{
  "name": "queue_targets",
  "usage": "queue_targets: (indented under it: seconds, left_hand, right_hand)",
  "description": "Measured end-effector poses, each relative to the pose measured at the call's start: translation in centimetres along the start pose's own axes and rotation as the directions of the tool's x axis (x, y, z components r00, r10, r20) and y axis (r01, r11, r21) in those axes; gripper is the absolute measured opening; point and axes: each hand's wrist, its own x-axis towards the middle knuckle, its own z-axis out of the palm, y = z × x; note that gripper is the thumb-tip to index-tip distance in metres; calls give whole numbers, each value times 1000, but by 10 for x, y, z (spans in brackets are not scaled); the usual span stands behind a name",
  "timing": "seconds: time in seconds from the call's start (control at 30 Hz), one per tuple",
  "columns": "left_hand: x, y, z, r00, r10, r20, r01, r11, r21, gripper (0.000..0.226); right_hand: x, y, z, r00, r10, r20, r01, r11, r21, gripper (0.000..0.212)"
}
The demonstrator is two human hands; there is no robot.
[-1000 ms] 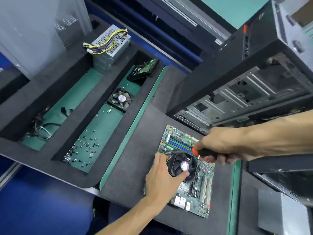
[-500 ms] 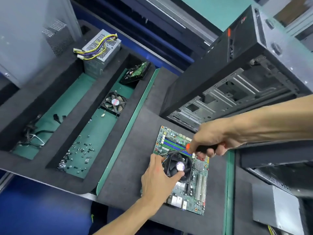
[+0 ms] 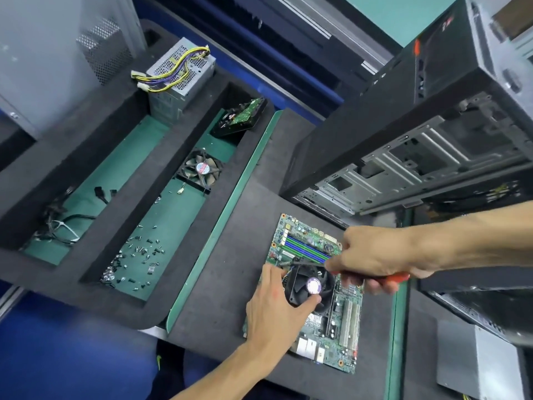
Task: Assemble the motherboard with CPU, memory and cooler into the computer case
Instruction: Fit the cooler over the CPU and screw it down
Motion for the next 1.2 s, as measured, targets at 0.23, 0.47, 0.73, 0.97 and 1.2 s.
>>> queue_targets:
  seconds: [0.23,0.47,0.73,0.97,1.2]
  left_hand:
    - [2,0,1,1000,0,13,0,1000,2,57]
    - [10,2,-18,991,49,121,-86,942,323,69]
    - [37,36,-49,901,433,7,-423,876,232,37]
    - [41,51,-43,843,531,90,-522,847,-105,9]
    - [55,45,-39,662,749,8,-746,658,109,26]
  right_hand:
    - [19,-4,-20,846,139,515,-457,687,566,49]
    - [11,-1,-25,853,140,503,-443,705,554,46]
    - [9,-9,-28,886,154,437,-377,789,486,38]
    - [7,-11,-32,895,146,421,-334,846,415,35]
    - [5,-7,-37,936,127,329,-240,914,328,24]
